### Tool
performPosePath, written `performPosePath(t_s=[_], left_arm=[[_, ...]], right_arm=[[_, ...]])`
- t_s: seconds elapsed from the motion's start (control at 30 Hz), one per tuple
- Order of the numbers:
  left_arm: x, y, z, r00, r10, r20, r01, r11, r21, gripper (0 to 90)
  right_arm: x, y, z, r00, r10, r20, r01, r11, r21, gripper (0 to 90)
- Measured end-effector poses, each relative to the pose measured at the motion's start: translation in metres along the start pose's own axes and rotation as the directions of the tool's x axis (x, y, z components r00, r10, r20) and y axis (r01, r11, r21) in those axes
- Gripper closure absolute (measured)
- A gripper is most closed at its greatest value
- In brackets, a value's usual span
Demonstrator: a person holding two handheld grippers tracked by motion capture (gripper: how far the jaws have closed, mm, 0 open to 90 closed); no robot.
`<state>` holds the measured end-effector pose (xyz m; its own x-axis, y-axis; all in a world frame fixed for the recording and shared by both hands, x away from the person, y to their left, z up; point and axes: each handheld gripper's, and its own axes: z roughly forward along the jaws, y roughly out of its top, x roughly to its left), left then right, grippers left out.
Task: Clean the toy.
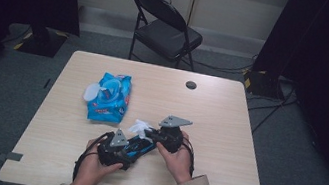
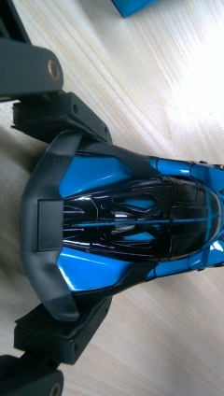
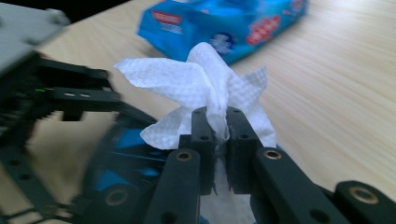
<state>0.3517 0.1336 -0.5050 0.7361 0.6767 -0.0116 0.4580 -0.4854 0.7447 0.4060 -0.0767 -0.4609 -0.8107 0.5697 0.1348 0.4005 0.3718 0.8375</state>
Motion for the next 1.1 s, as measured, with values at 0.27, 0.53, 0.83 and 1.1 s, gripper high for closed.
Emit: performPosePath(t_s=[0.27, 0.53, 0.83, 1.1], left_arm=[[0.0, 0.0, 0.0, 1.0, 0.006, -0.003, -0.006, 1.0, 0.001, 24.1], [0.0, 0.0, 0.0, 1.0, 0.005, -0.003, -0.005, 1.0, -0.001, 24.1], [0.0, 0.0, 0.0, 1.0, 0.006, -0.004, -0.006, 1.0, 0.002, 24.1], [0.0, 0.0, 0.0, 1.0, -0.001, -0.002, 0.001, 1.0, 0.001, 24.2]], right_arm=[[0.027, 0.0, 0.018, 0.9952, -0.053, -0.082, 0.056, 0.998, 0.034, 84.1], [0.045, -0.005, 0.036, 0.9882, -0.098, -0.118, 0.105, 0.993, 0.057, 83.8], [0.04, -0.007, 0.04, 0.9909, -0.102, -0.087, 0.108, 0.992, 0.064, 84.0], [0.031, -0.006, 0.037, 0.9937, -0.077, -0.082, 0.082, 0.995, 0.06, 84.3]])
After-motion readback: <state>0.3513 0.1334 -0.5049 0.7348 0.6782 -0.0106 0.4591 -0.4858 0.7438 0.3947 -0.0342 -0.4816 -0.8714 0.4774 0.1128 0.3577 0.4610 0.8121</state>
